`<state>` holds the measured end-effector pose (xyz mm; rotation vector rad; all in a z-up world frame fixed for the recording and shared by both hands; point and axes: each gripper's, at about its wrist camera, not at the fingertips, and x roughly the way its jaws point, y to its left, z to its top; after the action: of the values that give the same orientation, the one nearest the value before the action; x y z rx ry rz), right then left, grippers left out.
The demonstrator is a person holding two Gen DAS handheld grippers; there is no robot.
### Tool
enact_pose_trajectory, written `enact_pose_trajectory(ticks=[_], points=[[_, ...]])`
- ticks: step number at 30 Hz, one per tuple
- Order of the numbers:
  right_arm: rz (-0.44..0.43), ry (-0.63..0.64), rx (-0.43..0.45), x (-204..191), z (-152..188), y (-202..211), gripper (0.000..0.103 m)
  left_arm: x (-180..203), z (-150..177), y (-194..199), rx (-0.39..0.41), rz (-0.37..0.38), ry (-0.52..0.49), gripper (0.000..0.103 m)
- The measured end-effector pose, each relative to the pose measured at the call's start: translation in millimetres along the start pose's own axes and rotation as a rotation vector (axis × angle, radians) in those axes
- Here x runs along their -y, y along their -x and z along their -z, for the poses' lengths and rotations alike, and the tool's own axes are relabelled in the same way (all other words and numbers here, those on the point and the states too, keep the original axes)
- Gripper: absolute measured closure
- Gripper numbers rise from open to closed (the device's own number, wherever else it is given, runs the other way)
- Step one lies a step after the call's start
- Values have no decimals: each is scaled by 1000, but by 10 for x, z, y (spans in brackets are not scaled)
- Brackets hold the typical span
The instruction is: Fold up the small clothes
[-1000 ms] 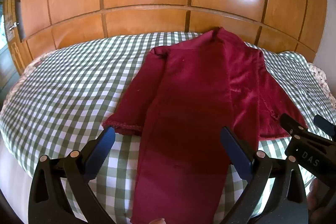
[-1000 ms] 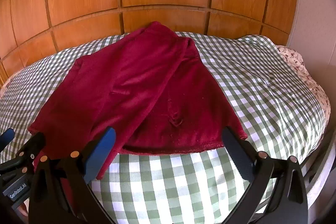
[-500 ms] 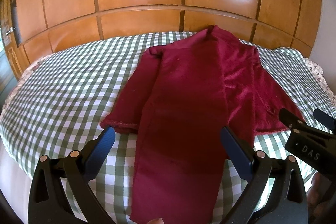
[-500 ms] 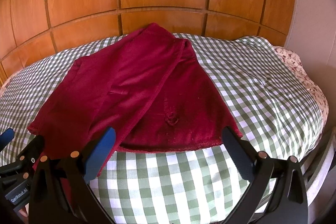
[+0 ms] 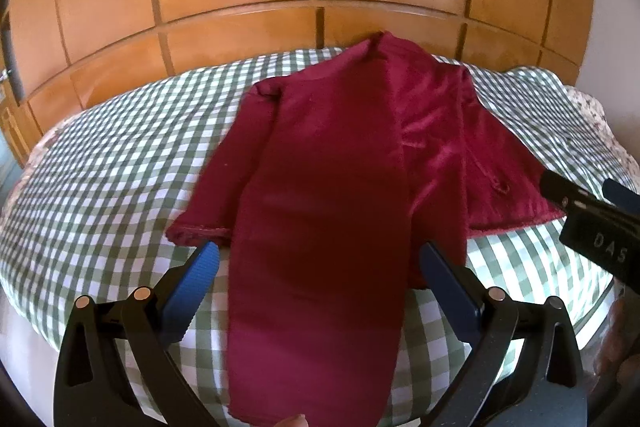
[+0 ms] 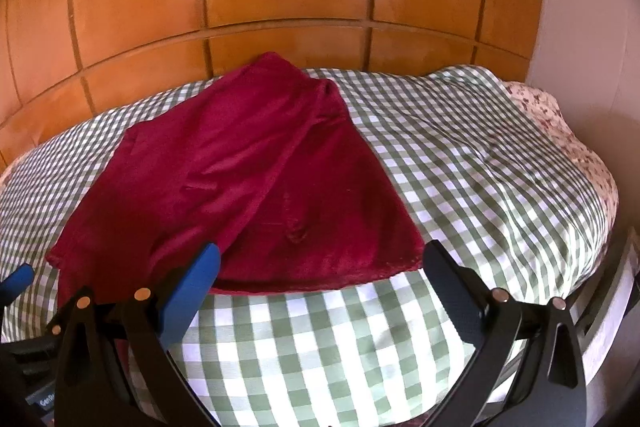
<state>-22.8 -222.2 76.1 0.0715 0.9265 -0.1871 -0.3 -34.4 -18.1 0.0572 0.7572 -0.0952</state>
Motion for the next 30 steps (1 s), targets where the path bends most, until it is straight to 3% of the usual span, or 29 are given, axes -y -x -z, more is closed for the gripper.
enact_pose_trajectory(ticks=[14, 20, 27, 30], points=[[-89, -37, -73, 91, 37, -120, 2, -41, 25, -38, -16, -22, -15, 4], [-61, -56, -85, 181, 57, -162, 2, -72, 45, -61, -20, -7, -17, 4], [-41, -86, -84, 352, 13, -209, 2, -40, 95, -161, -67, 52, -36, 4], [-55, -108, -85, 421, -42, -246, 3, 45, 150, -225, -101, 95, -85, 9]])
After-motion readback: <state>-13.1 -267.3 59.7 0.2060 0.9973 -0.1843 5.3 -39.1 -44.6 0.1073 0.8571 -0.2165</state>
